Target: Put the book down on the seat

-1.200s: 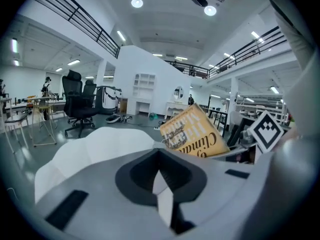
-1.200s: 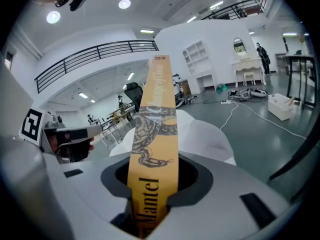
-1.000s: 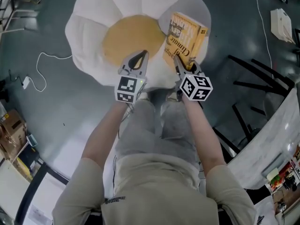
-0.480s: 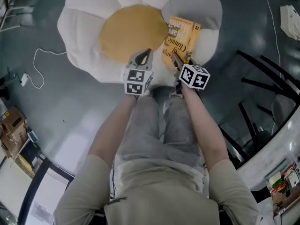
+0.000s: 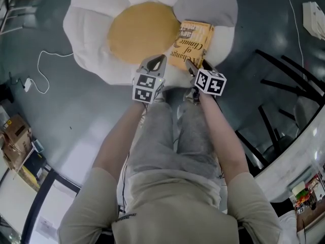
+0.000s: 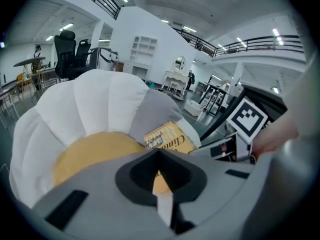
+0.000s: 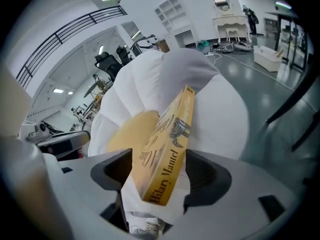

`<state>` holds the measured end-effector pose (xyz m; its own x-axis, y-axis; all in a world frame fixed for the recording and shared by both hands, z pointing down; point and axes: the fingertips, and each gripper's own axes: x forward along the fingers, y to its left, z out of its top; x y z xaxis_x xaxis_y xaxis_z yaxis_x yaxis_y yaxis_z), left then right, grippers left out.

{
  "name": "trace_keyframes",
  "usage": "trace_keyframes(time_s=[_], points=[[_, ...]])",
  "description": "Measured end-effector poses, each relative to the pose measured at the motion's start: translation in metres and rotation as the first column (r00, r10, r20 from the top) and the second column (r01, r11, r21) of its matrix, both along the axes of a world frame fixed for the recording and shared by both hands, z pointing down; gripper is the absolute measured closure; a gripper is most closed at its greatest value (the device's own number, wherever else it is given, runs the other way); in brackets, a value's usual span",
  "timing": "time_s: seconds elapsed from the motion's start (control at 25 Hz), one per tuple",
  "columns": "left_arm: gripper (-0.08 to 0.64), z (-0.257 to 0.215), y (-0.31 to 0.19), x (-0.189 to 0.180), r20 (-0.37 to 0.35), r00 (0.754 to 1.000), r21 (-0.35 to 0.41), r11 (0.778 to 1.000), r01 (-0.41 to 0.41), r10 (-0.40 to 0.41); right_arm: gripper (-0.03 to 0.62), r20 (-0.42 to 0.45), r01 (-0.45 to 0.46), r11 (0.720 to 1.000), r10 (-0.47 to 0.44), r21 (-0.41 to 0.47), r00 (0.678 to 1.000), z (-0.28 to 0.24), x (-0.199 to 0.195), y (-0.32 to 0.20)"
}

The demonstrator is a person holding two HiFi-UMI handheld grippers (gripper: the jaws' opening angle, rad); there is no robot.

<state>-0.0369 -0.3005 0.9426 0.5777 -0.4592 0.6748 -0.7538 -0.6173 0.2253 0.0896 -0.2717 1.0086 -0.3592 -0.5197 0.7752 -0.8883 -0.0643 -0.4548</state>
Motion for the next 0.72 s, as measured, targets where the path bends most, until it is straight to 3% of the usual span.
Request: trace_keyframes(time_s=[0.44,0.72], points=[[0.551,-0.108,0.023,-0.007,-0.02,0.999,0.018,0.999,0.038,-0.037,0.279,-0.038,0.022,0.999,-0.02,0.04,0.999,-0.113,-0.008,0.034],[0.551,-0.197,0.029,-0.021,-0.047,0.996,0.046,0.995,0.083,-0.08,0.391,-0.13,0.064,0.989,-0.047,0.131,0.99,-0.214,-0.004,0.037]])
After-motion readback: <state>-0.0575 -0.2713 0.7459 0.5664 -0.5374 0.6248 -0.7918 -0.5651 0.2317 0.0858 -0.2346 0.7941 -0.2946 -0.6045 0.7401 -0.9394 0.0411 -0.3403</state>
